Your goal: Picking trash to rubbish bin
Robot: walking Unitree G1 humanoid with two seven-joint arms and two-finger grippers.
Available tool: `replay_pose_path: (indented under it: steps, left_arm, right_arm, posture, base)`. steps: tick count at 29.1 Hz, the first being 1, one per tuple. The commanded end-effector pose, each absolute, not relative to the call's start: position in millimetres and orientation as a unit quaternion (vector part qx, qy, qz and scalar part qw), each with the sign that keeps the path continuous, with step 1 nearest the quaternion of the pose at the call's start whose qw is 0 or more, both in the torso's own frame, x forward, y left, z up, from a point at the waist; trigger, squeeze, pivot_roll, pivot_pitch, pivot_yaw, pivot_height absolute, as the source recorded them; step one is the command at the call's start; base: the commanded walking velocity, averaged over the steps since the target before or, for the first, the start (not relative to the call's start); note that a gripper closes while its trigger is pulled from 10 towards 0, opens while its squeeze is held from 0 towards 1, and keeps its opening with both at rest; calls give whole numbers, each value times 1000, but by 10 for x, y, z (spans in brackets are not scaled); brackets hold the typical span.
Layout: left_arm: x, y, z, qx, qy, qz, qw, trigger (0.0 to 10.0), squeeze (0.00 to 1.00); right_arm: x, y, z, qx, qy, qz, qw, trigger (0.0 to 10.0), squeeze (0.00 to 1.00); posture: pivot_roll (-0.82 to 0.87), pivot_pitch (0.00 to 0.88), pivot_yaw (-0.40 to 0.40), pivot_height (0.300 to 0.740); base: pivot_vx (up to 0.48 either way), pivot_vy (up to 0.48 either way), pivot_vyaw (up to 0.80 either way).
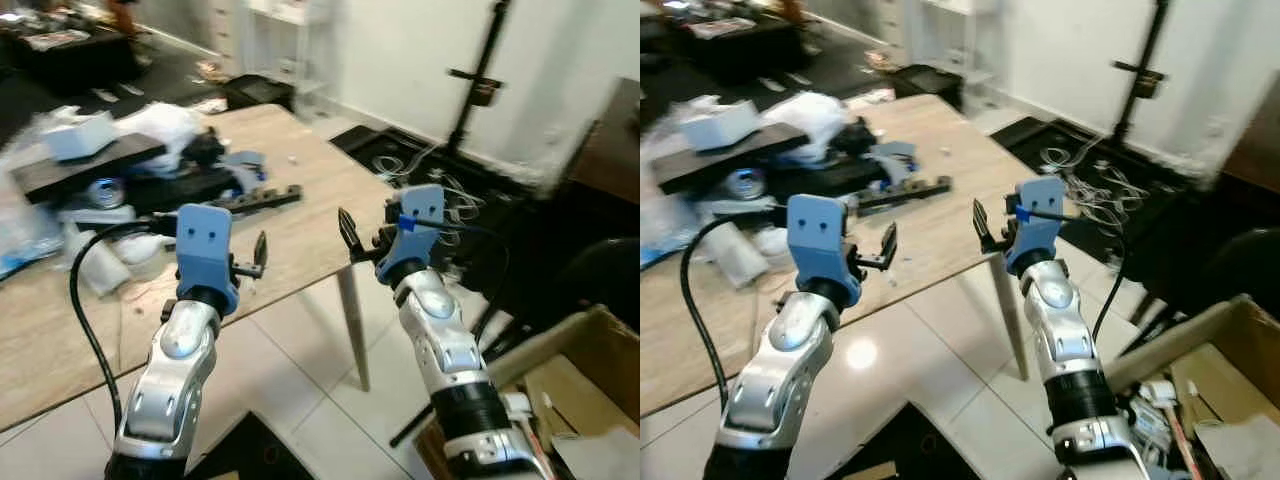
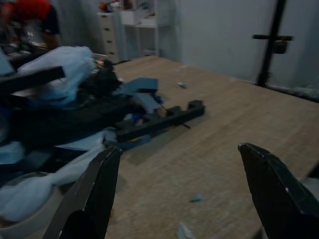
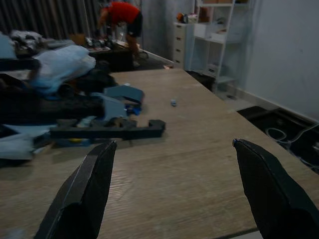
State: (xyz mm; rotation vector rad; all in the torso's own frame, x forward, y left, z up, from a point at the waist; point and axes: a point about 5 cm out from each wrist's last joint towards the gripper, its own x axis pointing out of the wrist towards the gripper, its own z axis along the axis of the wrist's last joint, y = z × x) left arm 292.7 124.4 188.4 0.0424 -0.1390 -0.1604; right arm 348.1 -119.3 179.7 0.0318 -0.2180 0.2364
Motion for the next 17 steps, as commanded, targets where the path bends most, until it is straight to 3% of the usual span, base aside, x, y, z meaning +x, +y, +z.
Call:
replay_pose_path:
  steps: [1,17]
  left_arm:
    - [2916,1260,1864,28,-66,-75,995,10000,0]
    - [2908,1254,1871,24,-65,-74,995,10000,0]
  right_arm:
    - [3475,-1185,1809,21,-108,119,987,10000,0]
    - [3475,-1133,1810,21,-103,132,986,10000,0]
  posture:
    - [198,0,-20,740]
    - [207,0,-30,740]
  base:
    - [0,0,800]
    - [0,0,800]
